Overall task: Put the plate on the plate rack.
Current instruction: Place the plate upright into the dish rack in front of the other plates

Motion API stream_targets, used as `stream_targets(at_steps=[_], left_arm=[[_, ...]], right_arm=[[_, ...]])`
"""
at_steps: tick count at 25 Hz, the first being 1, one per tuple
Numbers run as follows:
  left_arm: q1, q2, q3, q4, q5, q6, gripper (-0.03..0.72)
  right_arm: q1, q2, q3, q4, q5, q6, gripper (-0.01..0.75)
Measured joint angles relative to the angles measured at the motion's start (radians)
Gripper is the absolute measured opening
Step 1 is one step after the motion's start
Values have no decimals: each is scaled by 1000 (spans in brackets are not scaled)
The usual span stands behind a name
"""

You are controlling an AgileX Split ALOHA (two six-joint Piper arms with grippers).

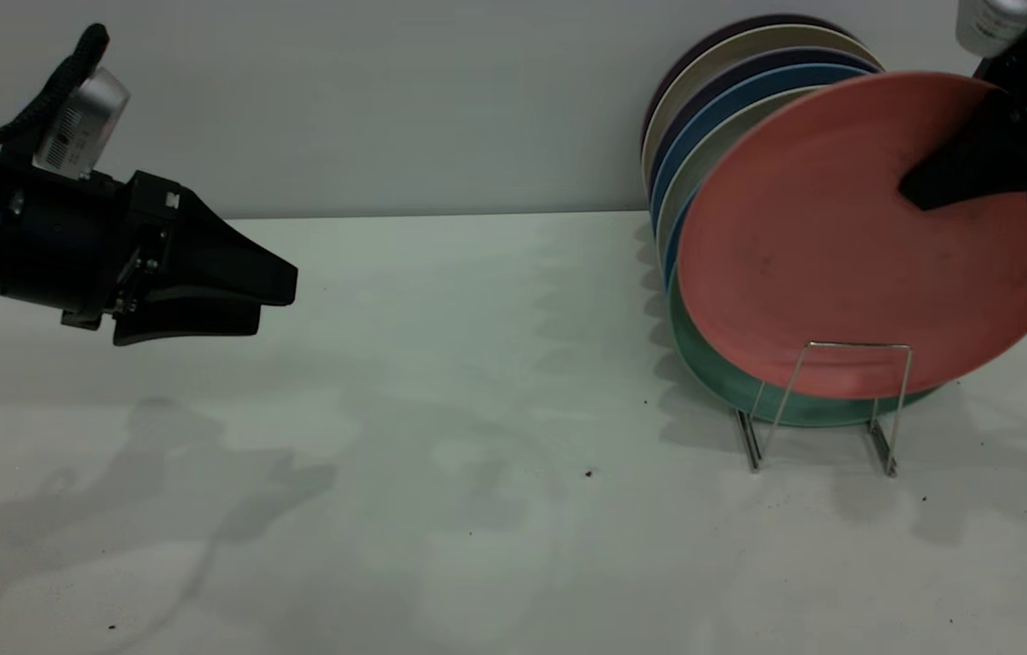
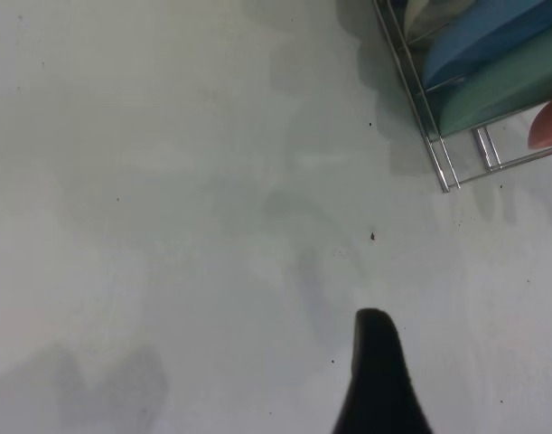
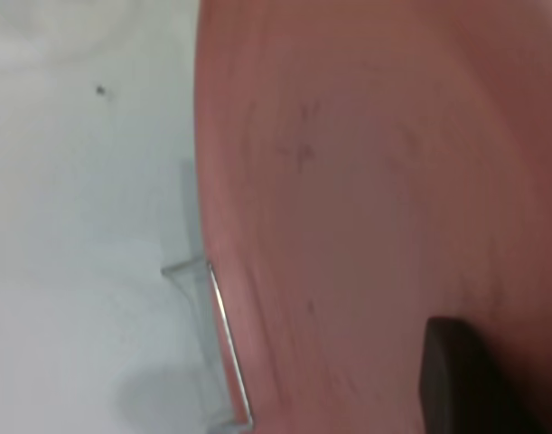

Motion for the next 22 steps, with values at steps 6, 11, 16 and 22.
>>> stream_targets(at_steps=[6,11,16,22], left_arm=[[0,0,0,0,0,0,541],[0,0,0,0,0,0,541],[0,0,0,0,-5,0,541],[0,0,0,0,-7,0,540]], right_arm=[[0,0,0,25,31,0,188],[0,0,0,26,36,0,262],[0,0,0,27,36,0,270],[0,0,0,46,37,0,273]])
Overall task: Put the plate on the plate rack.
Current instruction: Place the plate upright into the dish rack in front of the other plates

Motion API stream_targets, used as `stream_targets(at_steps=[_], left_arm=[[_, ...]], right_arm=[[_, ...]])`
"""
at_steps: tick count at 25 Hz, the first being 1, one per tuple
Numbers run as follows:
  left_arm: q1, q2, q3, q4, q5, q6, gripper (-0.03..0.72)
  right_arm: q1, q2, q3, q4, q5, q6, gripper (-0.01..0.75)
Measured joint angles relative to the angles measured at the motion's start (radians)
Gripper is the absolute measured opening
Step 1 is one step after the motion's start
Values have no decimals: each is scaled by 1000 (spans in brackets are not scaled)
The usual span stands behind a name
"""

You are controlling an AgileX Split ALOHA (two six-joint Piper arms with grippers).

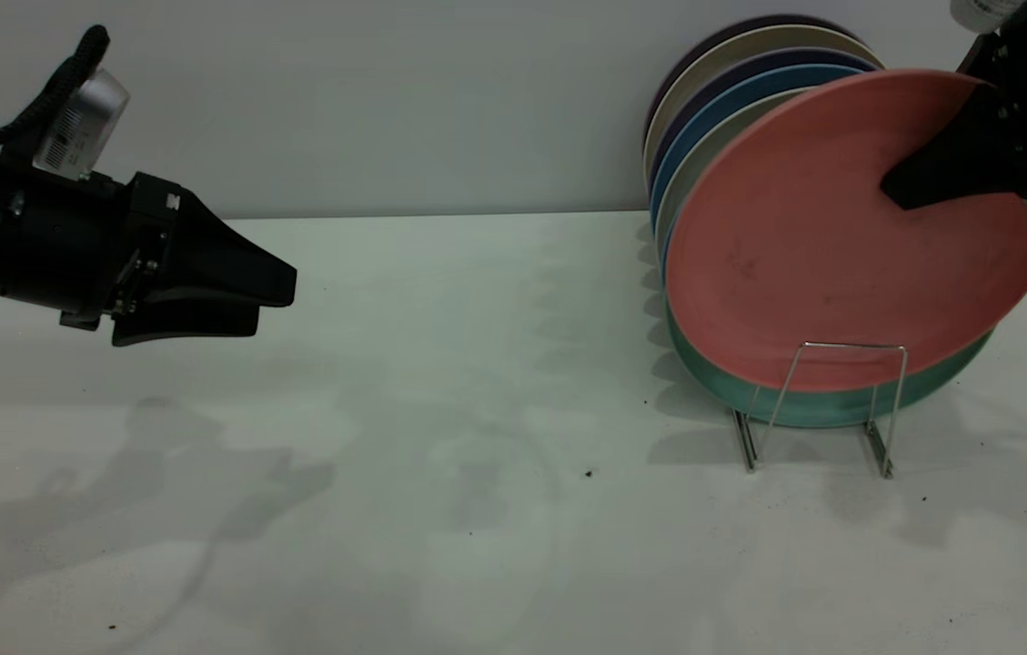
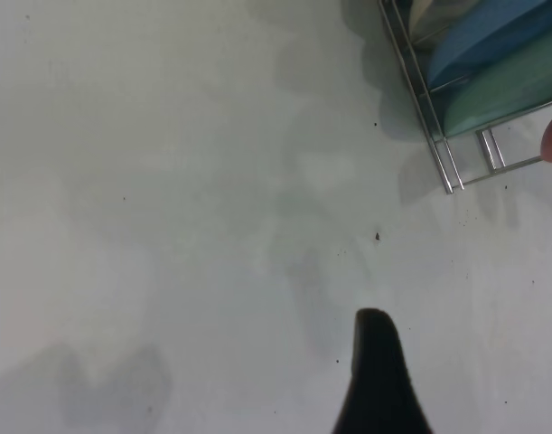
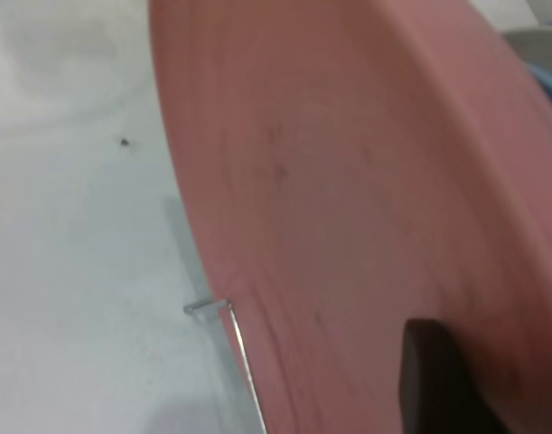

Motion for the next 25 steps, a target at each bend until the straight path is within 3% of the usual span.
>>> stream_targets(at_steps=[10,20,25], left_arm=[[0,0,0,0,0,-2,540],[0,0,0,0,-7,-4,540],[0,0,0,-1,-13,-22,540]], right_arm=[[0,0,0,9,55,0,372],[0,0,0,-14,80,38,380],[0,-1,0,-16,81,141,380]])
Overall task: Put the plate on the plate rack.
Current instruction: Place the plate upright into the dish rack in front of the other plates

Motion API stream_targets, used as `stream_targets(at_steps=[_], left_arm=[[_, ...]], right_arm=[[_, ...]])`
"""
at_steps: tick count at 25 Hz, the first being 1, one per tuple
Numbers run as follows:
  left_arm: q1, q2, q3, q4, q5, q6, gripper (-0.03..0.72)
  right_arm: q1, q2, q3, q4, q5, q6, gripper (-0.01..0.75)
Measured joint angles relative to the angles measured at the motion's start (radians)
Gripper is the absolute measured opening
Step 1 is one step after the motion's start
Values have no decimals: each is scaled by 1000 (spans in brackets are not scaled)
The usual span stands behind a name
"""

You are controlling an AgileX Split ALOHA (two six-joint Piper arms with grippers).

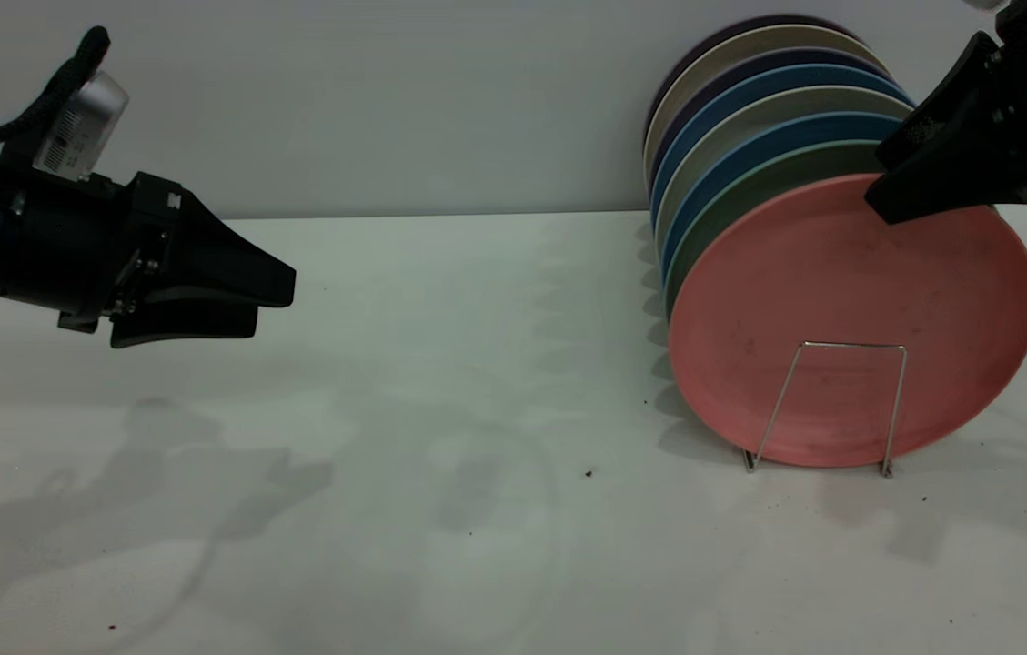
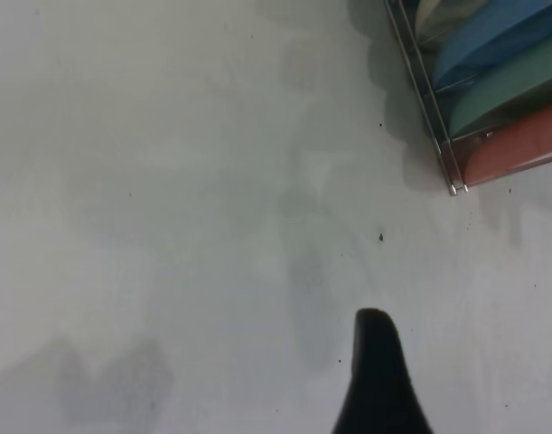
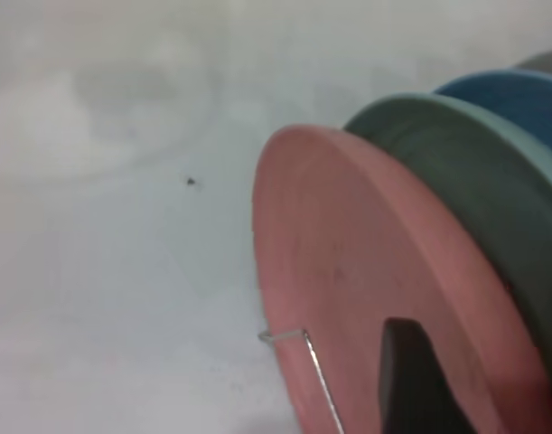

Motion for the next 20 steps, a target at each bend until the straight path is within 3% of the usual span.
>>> stream_targets(at_steps=[11,15,20], left_arm=[[0,0,0,0,-39,-22,540],[0,-1,0,2,-70,-52,540],[0,-81,0,141,-222,-160,540]], right_arm=[[-2,-67,0,-31,5,333,387],[-36,-71,0,-41,36,653,388],[-84,-74,0,-151,130,1001,388]])
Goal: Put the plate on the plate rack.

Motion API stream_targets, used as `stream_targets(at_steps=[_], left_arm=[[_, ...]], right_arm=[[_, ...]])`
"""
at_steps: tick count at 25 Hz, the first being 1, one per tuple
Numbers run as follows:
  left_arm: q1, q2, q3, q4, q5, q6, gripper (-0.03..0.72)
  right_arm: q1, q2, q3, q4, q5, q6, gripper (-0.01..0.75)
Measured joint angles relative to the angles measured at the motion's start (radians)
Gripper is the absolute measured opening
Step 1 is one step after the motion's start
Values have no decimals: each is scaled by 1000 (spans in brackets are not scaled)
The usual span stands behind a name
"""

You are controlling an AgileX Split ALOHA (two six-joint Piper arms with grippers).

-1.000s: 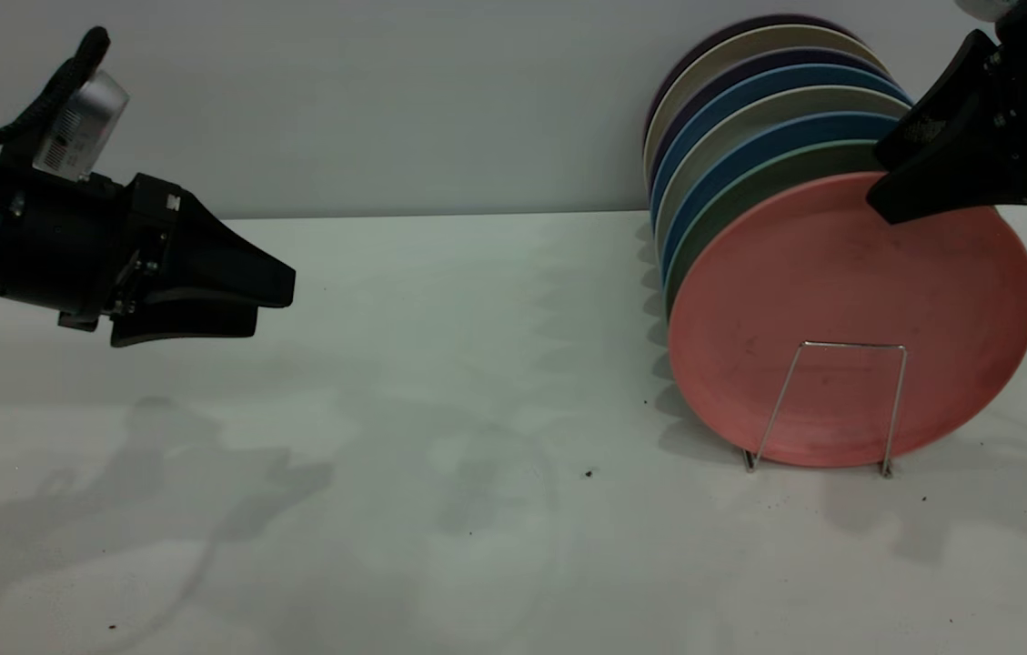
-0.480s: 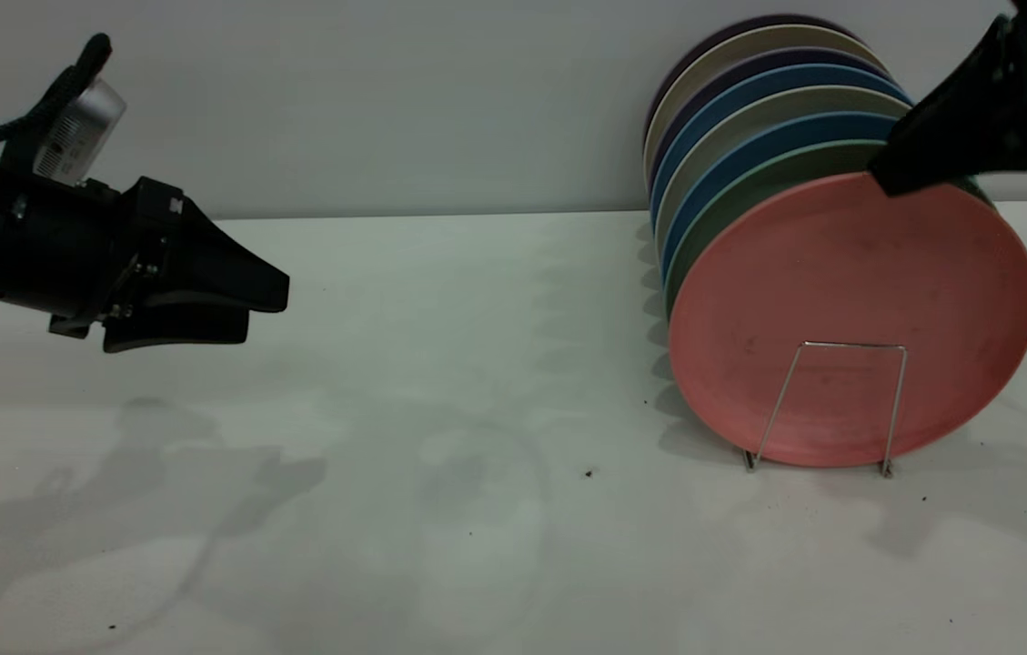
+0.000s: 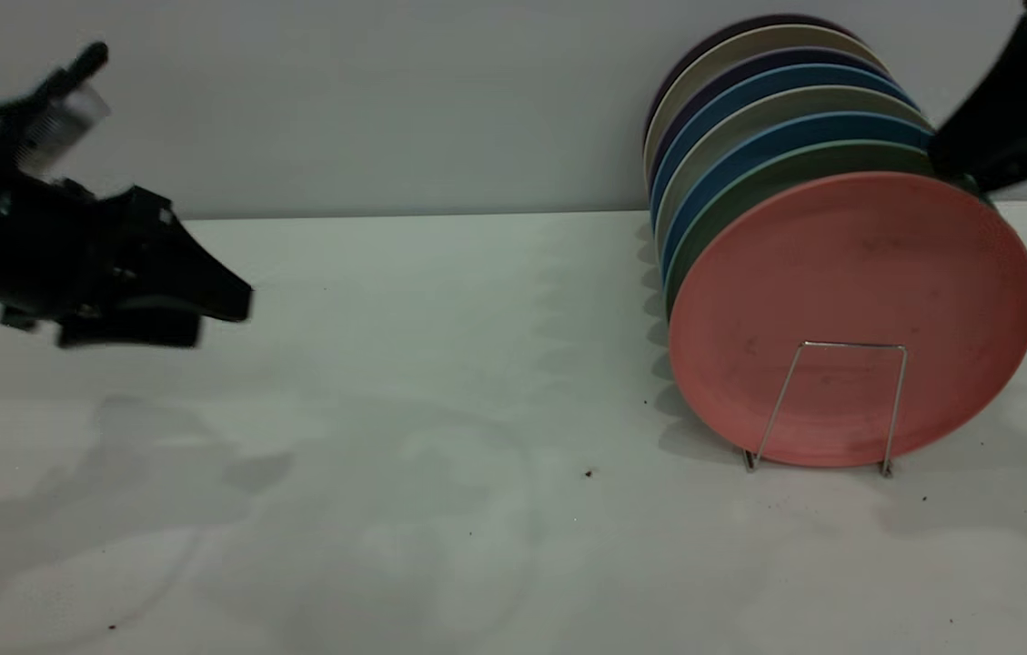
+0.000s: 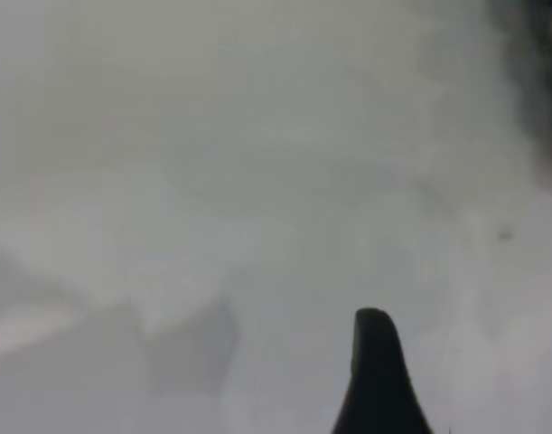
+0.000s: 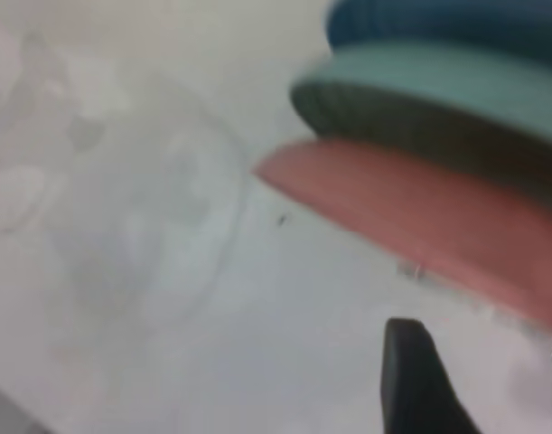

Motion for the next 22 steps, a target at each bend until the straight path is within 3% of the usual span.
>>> stream_targets(at_steps=[3,7,12,14,17,22], left_arm=[[0,-101,0,167,-65,-179,540],[0,-220,0,533,-67,-552,540],[0,-272,-68,1090,151,-1114,540],[0,-291,-104,1248,252,-1236,540],[0,-364,-123,1320,338,-1288,540],[0,-586,-122,1288,416,-1257,540]], right_arm=[[-5,-19,0,-91,25,134,388],[-5,-51,-4,-302,56,308,388],[-6,-113,-27,-579,148,544,388],[-7,-147,-28,-638,185,585,388],[-7,-207,-29,-681,243,607,389],[-7,-362,40,-688,302,612,389]])
